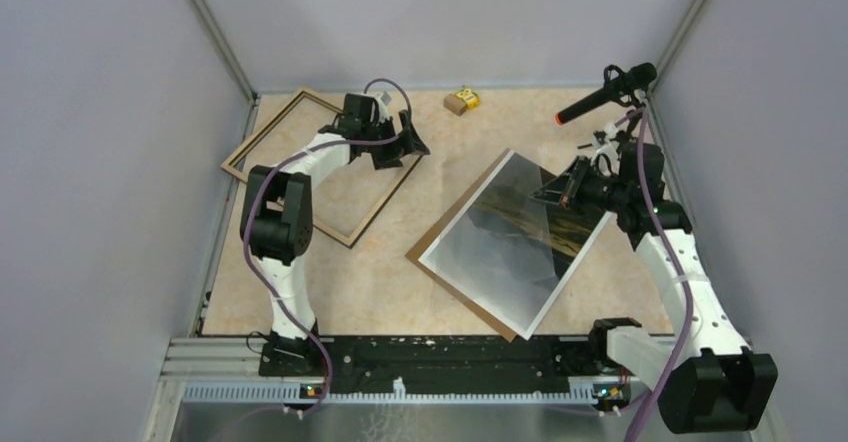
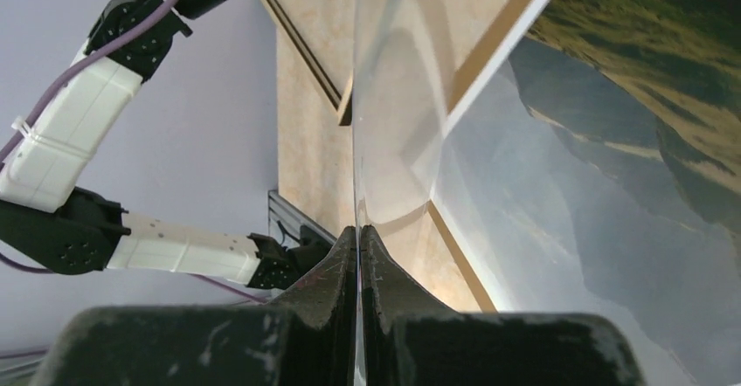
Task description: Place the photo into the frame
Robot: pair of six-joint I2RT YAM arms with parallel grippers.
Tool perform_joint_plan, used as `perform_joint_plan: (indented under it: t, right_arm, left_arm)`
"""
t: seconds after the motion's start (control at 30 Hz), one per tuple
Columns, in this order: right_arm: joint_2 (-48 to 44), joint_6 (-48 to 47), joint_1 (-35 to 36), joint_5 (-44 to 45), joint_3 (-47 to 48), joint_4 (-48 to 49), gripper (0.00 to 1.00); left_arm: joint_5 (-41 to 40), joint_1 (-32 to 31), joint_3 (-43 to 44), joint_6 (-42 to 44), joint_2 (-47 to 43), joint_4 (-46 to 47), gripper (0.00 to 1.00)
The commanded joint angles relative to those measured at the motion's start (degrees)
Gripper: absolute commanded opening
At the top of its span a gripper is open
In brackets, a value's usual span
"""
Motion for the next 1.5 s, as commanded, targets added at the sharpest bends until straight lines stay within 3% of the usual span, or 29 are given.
perform_joint_plan:
  t: [0.0, 0.2, 0.47, 0.87, 0.97, 1.1, 1.3, 1.4, 1.47]
  right_arm:
    - [-0.8, 0.6, -3.6, -2.9, -5.6, 2.0, 0.00]
    - [-1.2, -2.7, -10.8, -8.6, -12.9, 3.0, 0.00]
    - [1.6, -4.9, -10.9, -9.8, -18.0, 8.1, 0.01]
    - [0.0, 2.4, -10.9, -8.3, -25.6, 22.1, 0.30]
    - [-0.2, 5.0, -10.9, -8.0, -27.5, 26.2, 0.33]
    - [0.0, 4.8, -10.8, -5.4, -27.4, 25.6, 0.34]
    - [-0.5, 1.3, -10.2, 1.9, -25.2, 17.4, 0.31]
    - [-0.7, 1.2, -9.9, 4.2, -25.2, 16.2, 0.23]
    - [-0.8, -0.3, -9.9, 5.9, -23.9, 13.3, 0.11]
  left_arm:
    - [1.8, 1.0, 3.7, -2.2, 6.0, 2.5, 0.98]
    - [1.7, 1.2, 3.5, -1.2, 8.9, 3.4, 0.98]
    - [4.7, 1.1, -4.5, -3.0, 7.4, 6.7, 0.98]
    - [9.5, -0.4, -13.8, -6.8, 3.2, 12.4, 0.98]
    - [11.0, -0.8, -14.8, -7.9, 3.0, 13.9, 0.98]
    - [11.7, -1.8, -15.1, -8.5, 2.9, 14.5, 0.98]
    - [12.4, -3.1, -16.6, -9.3, 2.1, 16.3, 0.98]
    - [12.6, -3.5, -17.2, -9.4, 1.7, 16.3, 0.98]
    - [12.8, -3.5, -17.5, -9.1, 1.2, 16.3, 0.98]
